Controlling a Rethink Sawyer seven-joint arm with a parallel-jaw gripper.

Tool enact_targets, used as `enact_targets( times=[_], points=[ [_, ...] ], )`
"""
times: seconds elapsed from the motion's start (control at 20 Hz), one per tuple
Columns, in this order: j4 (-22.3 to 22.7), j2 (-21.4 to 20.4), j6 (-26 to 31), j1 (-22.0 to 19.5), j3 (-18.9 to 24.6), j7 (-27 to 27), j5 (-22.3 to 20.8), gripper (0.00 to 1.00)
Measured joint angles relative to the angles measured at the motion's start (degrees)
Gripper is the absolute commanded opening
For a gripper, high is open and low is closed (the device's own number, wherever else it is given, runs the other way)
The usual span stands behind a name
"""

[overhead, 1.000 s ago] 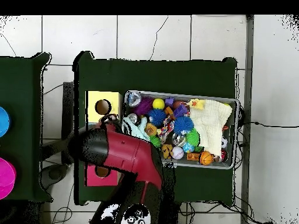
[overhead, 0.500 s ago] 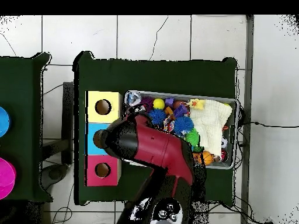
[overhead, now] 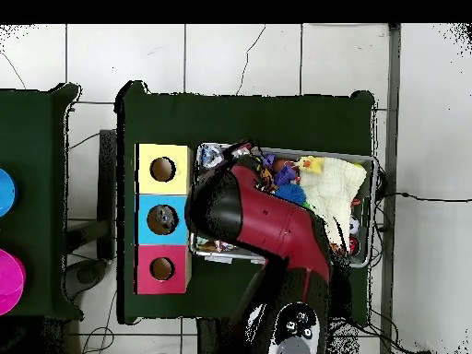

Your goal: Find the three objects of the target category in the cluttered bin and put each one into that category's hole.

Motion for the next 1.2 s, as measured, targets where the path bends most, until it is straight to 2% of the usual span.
enact_targets(
  times=[0.2, 0.4, 1.2],
  points=[
    [-1.05, 0.17, -1.06, -1.66, 3.35, 0.0, 0.12, 1.0],
    [-1.82, 0.69, -1.05, -2.26, 4.86, 0.0, 0.49, 1.0],
    [-4.59, 3.63, -1.05, -1.48, 5.67, 0.0, 0.61, 1.0]
  ],
)
